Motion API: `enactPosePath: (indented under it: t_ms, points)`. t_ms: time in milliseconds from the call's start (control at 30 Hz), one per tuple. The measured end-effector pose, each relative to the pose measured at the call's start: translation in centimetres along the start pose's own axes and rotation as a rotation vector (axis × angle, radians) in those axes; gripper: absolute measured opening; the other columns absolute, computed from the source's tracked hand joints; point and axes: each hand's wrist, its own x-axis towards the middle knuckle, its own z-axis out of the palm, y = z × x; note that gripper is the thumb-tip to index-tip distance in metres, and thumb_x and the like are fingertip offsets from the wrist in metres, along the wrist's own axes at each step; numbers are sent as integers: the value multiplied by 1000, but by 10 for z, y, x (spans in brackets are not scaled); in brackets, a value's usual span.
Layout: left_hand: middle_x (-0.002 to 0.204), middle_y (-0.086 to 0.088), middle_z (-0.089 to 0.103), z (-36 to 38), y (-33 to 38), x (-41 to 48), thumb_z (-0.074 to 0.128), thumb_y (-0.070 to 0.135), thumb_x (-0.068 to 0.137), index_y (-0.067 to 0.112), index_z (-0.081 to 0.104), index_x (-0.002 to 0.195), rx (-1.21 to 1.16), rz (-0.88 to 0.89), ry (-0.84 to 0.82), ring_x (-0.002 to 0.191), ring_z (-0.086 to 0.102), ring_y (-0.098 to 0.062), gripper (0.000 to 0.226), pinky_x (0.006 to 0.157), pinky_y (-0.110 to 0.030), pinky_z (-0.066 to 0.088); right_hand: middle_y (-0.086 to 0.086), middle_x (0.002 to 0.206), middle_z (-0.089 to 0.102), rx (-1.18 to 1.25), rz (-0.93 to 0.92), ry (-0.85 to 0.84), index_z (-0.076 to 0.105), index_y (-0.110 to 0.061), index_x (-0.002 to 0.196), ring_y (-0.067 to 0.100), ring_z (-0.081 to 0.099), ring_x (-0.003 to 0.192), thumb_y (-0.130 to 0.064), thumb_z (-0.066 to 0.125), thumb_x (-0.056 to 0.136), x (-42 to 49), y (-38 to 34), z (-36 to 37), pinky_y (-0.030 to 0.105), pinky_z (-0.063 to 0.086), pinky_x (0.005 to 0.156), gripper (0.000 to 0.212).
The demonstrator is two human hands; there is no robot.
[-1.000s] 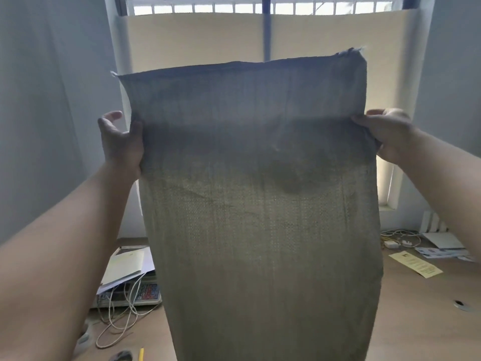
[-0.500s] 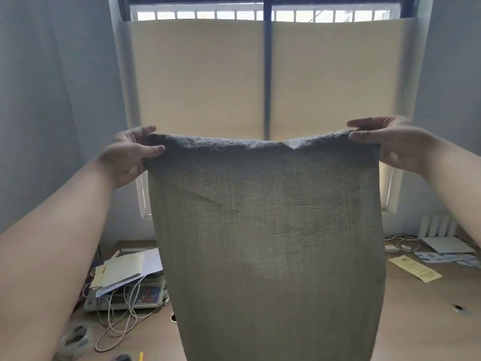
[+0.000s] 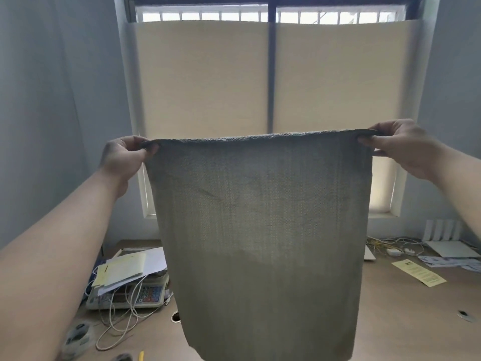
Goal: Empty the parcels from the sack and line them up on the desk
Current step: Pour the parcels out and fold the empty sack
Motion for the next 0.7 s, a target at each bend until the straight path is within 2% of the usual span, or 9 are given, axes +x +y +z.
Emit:
enactPosePath:
  t_ms: [100, 133, 200, 300, 400, 500, 567, 633, 700]
  points:
    - [72, 14, 66, -3, 9, -4, 71, 16, 81, 25, 71, 66, -255, 8, -90, 79, 57, -7, 18, 81, -22, 42, -1, 101, 71, 212, 20, -54, 68, -10, 115, 8, 67, 90, -45, 83, 57, -2, 1, -3, 22, 58, 79, 70]
    - [74, 12, 65, -3, 12, -5, 68, 16, 84, 25, 69, 67, -321, 17, -128, 79, 58, -9, 19, 78, -25, 43, -2, 97, 71, 279, 19, -80, 68, -12, 113, 7, 69, 85, -48, 82, 52, -3, 2, -3, 22, 59, 75, 72]
    - [69, 10, 59, 0, 16, -7, 61, 15, 93, 26, 64, 69, -345, 54, -141, 67, 56, -7, 26, 62, -24, 44, -5, 87, 71, 340, 10, -92, 67, -17, 104, 7, 68, 72, -48, 78, 58, -3, 4, 0, 23, 59, 64, 56]
    - [64, 13, 49, 11, 18, -9, 57, 19, 98, 28, 58, 73, -207, 148, -35, 56, 45, -3, 27, 50, -21, 36, -3, 83, 64, 283, -32, 6, 61, -23, 95, 8, 61, 68, -31, 57, 98, -4, 5, 10, 20, 53, 53, 9]
    - [58, 15, 48, 21, 20, -9, 58, 20, 99, 28, 52, 77, -80, 214, 62, 51, 41, 3, 24, 48, -20, 34, -1, 84, 58, 178, -74, 143, 58, -24, 92, 3, 57, 69, -20, 42, 107, -5, 9, 13, 19, 48, 60, 23]
    - [66, 13, 50, 29, 20, -12, 60, 20, 98, 28, 52, 78, -42, 250, 94, 51, 44, 6, 23, 52, -17, 38, -3, 79, 58, 148, -76, 214, 58, -27, 89, -2, 56, 58, -30, 49, 105, -8, 7, 14, 20, 48, 53, 18]
    - [70, 10, 50, 31, 19, -11, 61, 22, 97, 28, 53, 79, -30, 231, 102, 52, 45, 6, 21, 54, -17, 40, -5, 74, 68, 252, -25, 177, 60, -26, 90, 0, 63, 56, -43, 59, 93, -13, 4, 14, 20, 53, 49, 17]
    - [71, 10, 52, 33, 17, -10, 62, 22, 97, 27, 53, 80, -56, 184, 110, 54, 47, 5, 20, 57, -19, 43, -6, 64, 74, 366, 98, 51, 63, -18, 93, 3, 69, 54, -39, 62, 88, -20, -1, 10, 21, 56, 46, 22]
    - [73, 9, 55, 34, 16, -9, 63, 22, 97, 26, 54, 81, -87, 140, 112, 56, 50, 4, 19, 61, -21, 46, -2, 67, 76, 378, 201, -86, 66, -10, 97, 9, 73, 57, -31, 69, 83, -25, -1, 6, 24, 58, 47, 25]
